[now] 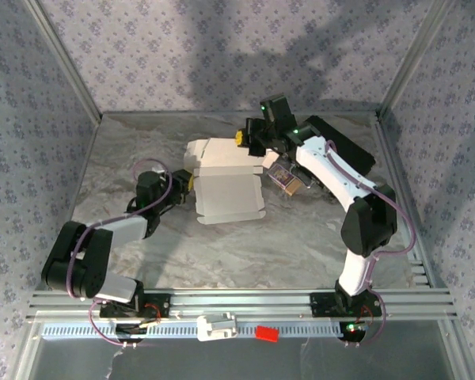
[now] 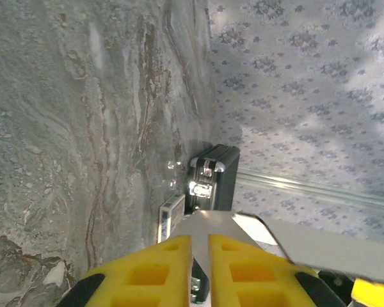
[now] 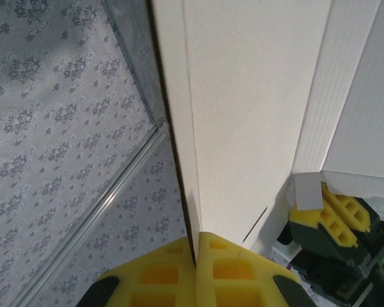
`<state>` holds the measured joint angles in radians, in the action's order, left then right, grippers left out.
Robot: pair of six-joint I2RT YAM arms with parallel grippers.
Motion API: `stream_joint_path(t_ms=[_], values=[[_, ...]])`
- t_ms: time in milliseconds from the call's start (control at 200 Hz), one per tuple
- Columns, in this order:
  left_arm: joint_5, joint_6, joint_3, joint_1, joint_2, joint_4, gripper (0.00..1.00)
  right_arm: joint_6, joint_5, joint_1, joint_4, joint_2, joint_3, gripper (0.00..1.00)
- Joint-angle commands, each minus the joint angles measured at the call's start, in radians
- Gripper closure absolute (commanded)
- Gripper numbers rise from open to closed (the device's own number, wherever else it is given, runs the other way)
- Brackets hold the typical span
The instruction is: Fold the paper box
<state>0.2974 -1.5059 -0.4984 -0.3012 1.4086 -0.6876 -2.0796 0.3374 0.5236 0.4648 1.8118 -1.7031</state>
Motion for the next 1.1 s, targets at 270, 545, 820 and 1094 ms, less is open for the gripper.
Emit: stream_joint_path(t_ms=[270,545,820,1094], values=[[-0.067,0.23,-0.149,-0.078,-0.062,0.341,0.72,-0.122,0.038,0.028,-0.001,0.034,-0.003,1.0],[-0.048,0.304,-0.212,-0.085,-0.073,0.437,0.74,-0.116,0.039,0.03,0.003,0.024,0.006,1.0],[-0.079,0.359,-0.242,-0.137,-0.032,0.508,0.74,-0.116,0.037,0.041,-0.002,0.032,0.0,1.0],[-0.139,0.516,-0.305,-0.144,-0.176,0.805,0.59,0.028,-0.061,0.082,0.009,0.034,0.049,1.0]])
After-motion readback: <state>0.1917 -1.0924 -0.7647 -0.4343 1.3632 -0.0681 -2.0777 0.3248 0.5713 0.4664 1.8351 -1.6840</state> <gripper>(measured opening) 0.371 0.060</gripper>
